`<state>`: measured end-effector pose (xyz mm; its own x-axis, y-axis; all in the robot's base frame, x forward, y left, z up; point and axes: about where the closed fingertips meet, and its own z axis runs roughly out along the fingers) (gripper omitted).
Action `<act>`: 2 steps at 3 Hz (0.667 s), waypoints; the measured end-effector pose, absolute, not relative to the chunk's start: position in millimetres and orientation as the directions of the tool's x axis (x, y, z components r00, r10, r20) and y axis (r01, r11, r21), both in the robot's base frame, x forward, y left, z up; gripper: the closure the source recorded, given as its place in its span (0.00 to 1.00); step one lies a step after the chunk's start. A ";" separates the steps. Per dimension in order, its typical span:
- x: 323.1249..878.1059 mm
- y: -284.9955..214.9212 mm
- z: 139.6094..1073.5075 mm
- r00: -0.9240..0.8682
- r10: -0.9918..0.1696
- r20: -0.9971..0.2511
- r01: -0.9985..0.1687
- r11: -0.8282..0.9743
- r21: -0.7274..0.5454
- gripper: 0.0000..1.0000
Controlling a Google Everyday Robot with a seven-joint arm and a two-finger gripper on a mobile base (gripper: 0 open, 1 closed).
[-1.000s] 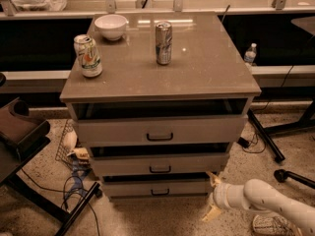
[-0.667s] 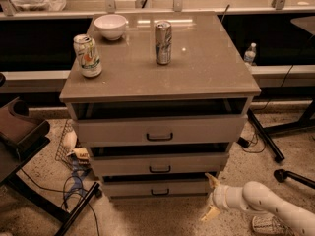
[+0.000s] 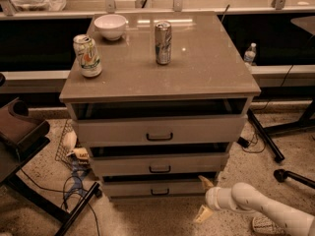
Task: Open bottom drawer
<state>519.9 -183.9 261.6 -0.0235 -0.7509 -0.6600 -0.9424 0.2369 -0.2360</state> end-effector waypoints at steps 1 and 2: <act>522.2 -174.2 248.7 -0.022 -0.797 -0.603 -0.946 0.211 -0.245 0.00; 523.9 -172.1 246.8 -0.022 -0.801 -0.598 -0.945 0.212 -0.248 0.00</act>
Offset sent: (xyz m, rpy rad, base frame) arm 0.0021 0.0089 -0.0118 -0.0672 0.0077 0.0080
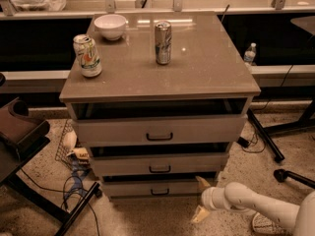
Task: Open bottom drawer
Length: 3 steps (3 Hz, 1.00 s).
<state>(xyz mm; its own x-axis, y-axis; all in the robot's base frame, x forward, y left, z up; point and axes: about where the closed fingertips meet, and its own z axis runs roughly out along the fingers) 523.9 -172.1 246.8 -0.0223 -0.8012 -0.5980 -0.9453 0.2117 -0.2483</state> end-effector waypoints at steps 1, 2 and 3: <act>535.1 -163.6 232.8 -0.012 -0.775 -0.632 -0.947 0.212 -0.242 0.00; 558.0 -153.6 214.8 0.001 -0.756 -0.654 -0.945 0.213 -0.247 0.00; 572.6 -147.9 200.4 0.006 -0.757 -0.654 -0.942 0.215 -0.259 0.00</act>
Offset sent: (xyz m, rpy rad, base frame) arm 0.0648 0.0251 -0.0513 0.1030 -0.0368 0.0202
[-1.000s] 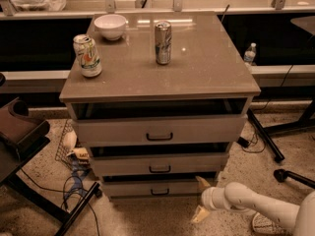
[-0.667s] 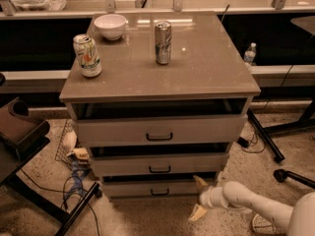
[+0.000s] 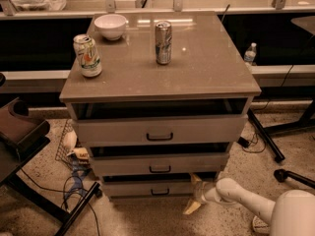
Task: Open bottom drawer
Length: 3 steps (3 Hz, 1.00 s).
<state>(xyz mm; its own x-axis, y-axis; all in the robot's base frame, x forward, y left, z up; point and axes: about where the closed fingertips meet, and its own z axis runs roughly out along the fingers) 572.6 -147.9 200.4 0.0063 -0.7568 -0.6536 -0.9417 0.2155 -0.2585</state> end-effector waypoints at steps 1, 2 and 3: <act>575.3 -145.5 196.8 0.007 -0.756 -0.654 -0.941 0.216 -0.260 0.19; 574.6 -143.6 195.8 0.007 -0.755 -0.655 -0.942 0.214 -0.258 0.43; 574.2 -142.4 195.2 0.008 -0.755 -0.656 -0.943 0.213 -0.257 0.74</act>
Offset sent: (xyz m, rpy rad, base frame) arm 0.0032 0.0013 -0.0032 -0.0004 -0.0026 -0.0015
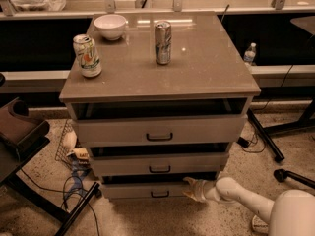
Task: Open bottom drawer
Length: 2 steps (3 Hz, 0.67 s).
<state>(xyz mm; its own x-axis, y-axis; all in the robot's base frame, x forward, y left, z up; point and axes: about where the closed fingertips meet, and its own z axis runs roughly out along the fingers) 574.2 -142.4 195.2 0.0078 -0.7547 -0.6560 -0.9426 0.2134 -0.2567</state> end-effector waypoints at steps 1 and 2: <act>574.0 -142.1 195.1 0.008 -0.755 -0.656 -0.943 0.213 -0.256 0.96; 573.7 -141.2 194.7 0.008 -0.754 -0.657 -0.943 0.212 -0.256 1.00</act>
Offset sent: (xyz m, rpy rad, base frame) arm -0.0001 0.0003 -0.0001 0.0002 0.0003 0.0003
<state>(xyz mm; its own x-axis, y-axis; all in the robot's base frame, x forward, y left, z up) 573.7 -141.2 194.7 0.0081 -0.7540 -0.6568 -0.9432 0.2124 -0.2555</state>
